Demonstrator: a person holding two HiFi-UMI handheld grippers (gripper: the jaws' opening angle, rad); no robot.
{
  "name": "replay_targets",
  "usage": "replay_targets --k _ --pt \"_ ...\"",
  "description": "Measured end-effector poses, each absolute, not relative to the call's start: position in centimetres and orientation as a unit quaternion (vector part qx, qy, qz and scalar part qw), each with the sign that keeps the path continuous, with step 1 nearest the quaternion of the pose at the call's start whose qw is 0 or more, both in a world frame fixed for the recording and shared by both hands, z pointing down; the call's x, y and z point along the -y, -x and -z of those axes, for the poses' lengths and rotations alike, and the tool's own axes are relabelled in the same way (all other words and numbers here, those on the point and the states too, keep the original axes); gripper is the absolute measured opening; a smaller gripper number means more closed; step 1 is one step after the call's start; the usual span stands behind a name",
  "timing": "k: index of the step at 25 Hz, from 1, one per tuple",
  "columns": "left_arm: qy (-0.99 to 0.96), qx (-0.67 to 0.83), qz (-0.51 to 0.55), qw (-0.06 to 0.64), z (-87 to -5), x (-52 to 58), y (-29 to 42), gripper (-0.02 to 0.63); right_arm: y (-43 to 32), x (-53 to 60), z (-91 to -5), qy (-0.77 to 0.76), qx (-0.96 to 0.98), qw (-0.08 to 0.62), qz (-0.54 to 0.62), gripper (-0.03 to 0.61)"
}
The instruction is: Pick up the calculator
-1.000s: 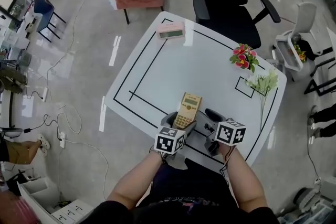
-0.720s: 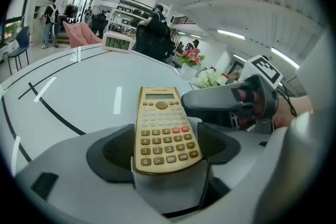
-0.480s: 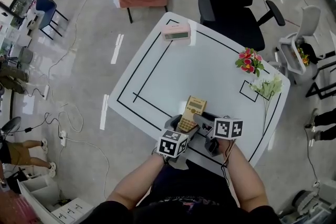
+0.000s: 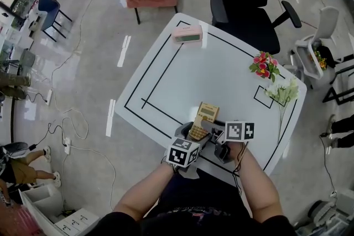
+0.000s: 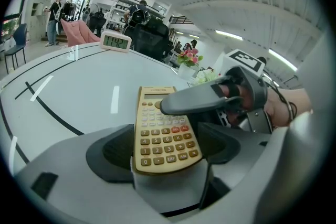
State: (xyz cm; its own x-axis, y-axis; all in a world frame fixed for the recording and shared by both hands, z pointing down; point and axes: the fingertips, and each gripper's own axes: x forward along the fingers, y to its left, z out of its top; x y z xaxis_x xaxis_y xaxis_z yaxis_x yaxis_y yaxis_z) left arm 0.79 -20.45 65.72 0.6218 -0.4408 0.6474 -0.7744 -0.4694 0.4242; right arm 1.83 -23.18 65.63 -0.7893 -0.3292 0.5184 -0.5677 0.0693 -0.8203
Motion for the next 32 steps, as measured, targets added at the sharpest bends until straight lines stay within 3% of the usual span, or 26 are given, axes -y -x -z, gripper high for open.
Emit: replay_targets --k 5,8,18,25,32 --pt "-0.830 0.362 -0.234 0.355 -65.8 20.2 -1.0 0.377 -1.1 23.3 -65.9 -0.316 0.719 0.098 -0.611 0.179" --pt "-0.830 0.359 -0.234 0.356 -65.8 20.2 -1.0 0.379 -1.2 23.3 -66.3 -0.335 0.710 0.100 -0.611 0.138" --pt "-0.850 0.339 -0.233 0.331 -64.6 20.3 -0.5 0.379 -1.0 23.6 -64.1 -0.342 0.729 0.010 -0.592 0.103" --pt "-0.872 0.336 -0.224 0.276 -61.9 20.9 0.1 0.374 -1.6 24.7 -61.2 -0.380 0.759 -0.021 -0.527 0.087" --pt "-0.886 0.349 -0.203 0.227 -58.5 21.2 2.6 0.331 -2.4 25.5 -57.7 -0.429 0.799 -0.006 -0.422 0.084"
